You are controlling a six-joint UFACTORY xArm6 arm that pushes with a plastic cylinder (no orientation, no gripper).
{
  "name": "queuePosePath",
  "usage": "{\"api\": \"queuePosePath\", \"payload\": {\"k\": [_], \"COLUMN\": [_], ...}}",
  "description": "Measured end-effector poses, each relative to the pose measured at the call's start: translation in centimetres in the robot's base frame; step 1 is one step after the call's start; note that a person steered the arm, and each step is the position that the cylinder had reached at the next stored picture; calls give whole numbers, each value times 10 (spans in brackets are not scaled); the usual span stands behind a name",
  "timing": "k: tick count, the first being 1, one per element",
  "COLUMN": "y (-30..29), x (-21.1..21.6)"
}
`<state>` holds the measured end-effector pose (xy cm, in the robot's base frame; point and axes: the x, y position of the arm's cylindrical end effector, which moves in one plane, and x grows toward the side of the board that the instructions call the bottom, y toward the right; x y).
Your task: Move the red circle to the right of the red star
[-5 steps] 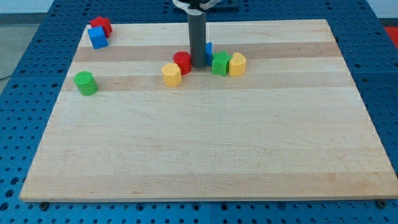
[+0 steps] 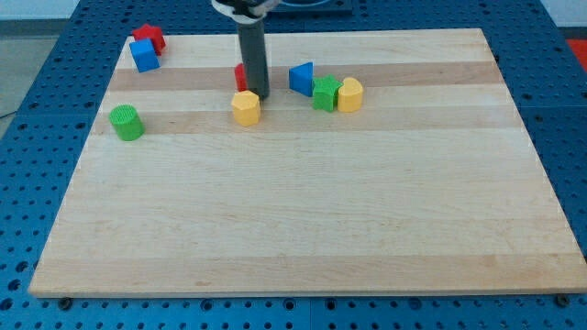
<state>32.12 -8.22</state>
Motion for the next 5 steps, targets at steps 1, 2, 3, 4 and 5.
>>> {"api": "queuePosePath", "payload": {"k": [1, 2, 3, 4, 5], "y": [-19, -19, -19, -32, -56], "x": [-40, -43, -33, -53, -81]}}
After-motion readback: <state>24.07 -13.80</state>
